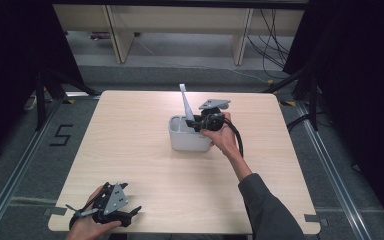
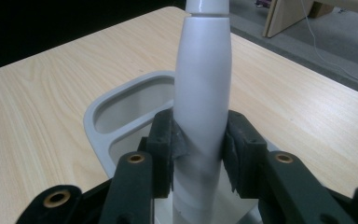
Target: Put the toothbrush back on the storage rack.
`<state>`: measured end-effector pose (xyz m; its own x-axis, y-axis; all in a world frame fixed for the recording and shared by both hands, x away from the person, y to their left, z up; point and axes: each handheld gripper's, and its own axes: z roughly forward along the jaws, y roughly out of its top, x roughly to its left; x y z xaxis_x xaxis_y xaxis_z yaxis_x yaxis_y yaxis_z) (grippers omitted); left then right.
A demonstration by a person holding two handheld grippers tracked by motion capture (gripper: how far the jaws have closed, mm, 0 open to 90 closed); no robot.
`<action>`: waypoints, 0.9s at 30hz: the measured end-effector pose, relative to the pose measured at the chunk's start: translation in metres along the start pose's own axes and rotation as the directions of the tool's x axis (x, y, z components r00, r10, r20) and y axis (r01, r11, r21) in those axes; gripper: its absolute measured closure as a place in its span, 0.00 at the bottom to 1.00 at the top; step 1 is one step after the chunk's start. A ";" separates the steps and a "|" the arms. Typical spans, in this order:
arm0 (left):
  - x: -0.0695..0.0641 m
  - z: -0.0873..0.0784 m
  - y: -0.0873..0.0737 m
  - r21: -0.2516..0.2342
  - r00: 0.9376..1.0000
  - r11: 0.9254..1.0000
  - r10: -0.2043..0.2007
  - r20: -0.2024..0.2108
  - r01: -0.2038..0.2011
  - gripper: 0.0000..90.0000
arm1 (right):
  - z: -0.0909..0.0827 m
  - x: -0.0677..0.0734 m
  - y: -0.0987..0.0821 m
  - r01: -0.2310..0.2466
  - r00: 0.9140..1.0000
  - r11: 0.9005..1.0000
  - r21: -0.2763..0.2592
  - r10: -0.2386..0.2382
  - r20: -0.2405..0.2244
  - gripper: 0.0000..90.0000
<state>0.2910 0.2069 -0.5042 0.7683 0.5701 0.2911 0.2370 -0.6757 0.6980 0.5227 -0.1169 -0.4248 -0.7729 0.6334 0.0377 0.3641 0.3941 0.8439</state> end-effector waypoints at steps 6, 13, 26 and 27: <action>0.000 0.000 0.000 -0.001 1.000 1.000 -0.002 0.001 0.002 0.17 | 0.001 0.001 -0.001 -0.022 1.000 1.000 0.007 0.022 -0.004 0.74; 0.000 0.000 0.000 -0.001 1.000 1.000 -0.002 0.001 0.002 0.17 | 0.002 0.001 -0.001 -0.011 1.000 1.000 -0.001 0.011 -0.018 0.74; 0.000 0.000 0.000 0.004 1.000 1.000 -0.001 0.006 0.001 0.17 | 0.000 0.002 -0.001 -0.017 1.000 0.999 -0.035 0.017 -0.008 0.71; -0.001 0.000 0.000 0.005 1.000 1.000 0.000 0.005 0.000 0.17 | 0.000 0.004 -0.001 -0.049 0.998 0.999 -0.024 0.048 -0.030 0.71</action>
<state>0.2906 0.2066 -0.5045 0.7715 0.5676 0.2875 0.2401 -0.6782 0.6946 0.5194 -0.1149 -0.4261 -0.7697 0.6315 0.0943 0.3889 0.3466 0.8536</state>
